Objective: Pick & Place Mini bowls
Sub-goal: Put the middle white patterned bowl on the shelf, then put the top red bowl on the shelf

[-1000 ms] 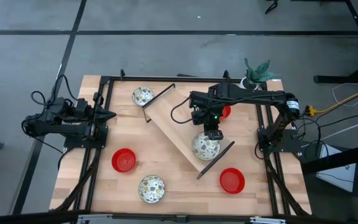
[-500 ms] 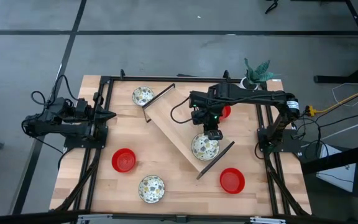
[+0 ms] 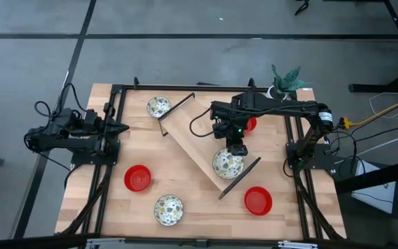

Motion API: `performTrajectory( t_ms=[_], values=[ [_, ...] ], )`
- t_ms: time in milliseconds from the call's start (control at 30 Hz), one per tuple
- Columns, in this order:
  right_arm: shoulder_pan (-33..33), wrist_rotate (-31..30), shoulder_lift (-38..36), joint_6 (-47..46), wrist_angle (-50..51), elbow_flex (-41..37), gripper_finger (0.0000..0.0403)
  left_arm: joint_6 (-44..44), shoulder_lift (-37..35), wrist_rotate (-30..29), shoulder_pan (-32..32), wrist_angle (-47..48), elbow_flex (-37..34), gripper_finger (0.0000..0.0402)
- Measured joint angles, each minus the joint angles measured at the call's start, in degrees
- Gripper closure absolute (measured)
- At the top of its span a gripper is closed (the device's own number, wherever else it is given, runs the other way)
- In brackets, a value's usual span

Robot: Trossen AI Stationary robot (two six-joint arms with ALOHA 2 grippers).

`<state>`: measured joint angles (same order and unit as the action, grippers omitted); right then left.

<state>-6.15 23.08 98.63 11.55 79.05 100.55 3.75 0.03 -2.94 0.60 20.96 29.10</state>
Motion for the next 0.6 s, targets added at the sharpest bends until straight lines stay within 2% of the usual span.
performTrajectory(
  t_ms=[300,433,600],
  values=[
    [0.0,-2.8,-0.8,0.2,0.0,-0.1,0.0225,0.0,0.0,0.0,0.0,0.0,0.0,0.0398],
    [0.0,-5.6,-2.0,0.7,0.6,1.1,0.0213,0.0,0.0,0.0,0.0,0.0,0.0,0.0398],
    [-0.6,-5.6,-3.1,0.8,1.4,6.0,0.021,0.0,0.0,0.0,0.0,0.0,0.0,0.0398]
  ],
)
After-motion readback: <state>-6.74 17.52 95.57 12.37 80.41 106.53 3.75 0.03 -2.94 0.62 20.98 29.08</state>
